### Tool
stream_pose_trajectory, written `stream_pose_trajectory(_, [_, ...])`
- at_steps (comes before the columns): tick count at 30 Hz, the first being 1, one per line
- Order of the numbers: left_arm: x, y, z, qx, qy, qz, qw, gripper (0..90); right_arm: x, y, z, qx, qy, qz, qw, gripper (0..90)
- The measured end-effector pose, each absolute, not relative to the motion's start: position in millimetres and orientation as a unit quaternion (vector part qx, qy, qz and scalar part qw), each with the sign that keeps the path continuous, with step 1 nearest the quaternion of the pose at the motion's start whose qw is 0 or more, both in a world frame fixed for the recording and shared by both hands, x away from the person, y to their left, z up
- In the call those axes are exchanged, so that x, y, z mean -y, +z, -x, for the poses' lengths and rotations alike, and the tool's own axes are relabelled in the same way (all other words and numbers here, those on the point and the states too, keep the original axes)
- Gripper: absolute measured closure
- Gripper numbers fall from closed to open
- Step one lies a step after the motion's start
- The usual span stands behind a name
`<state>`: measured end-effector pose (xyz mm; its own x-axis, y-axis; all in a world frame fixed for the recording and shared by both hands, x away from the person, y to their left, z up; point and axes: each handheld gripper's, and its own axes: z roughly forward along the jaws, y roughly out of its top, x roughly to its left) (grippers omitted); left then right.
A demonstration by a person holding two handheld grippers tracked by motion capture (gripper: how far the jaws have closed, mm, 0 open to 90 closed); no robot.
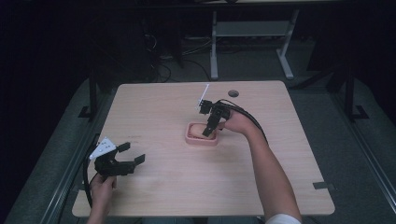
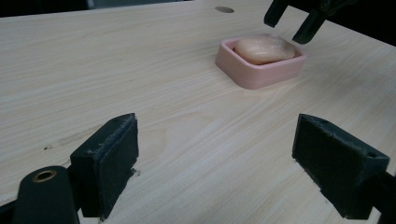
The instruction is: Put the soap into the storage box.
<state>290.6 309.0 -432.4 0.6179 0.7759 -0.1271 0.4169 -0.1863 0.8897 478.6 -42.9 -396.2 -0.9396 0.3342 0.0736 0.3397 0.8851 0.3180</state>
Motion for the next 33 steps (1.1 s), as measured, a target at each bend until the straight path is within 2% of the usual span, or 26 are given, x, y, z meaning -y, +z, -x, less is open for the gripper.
stream_pose_trajectory(33, [-307.0, -432.9, -290.5, -0.399, 0.178, -0.75, 0.498, 14.3, 86.6, -394.7, -454.9, 0.965, -0.171, 0.197, 0.004, 25.2])
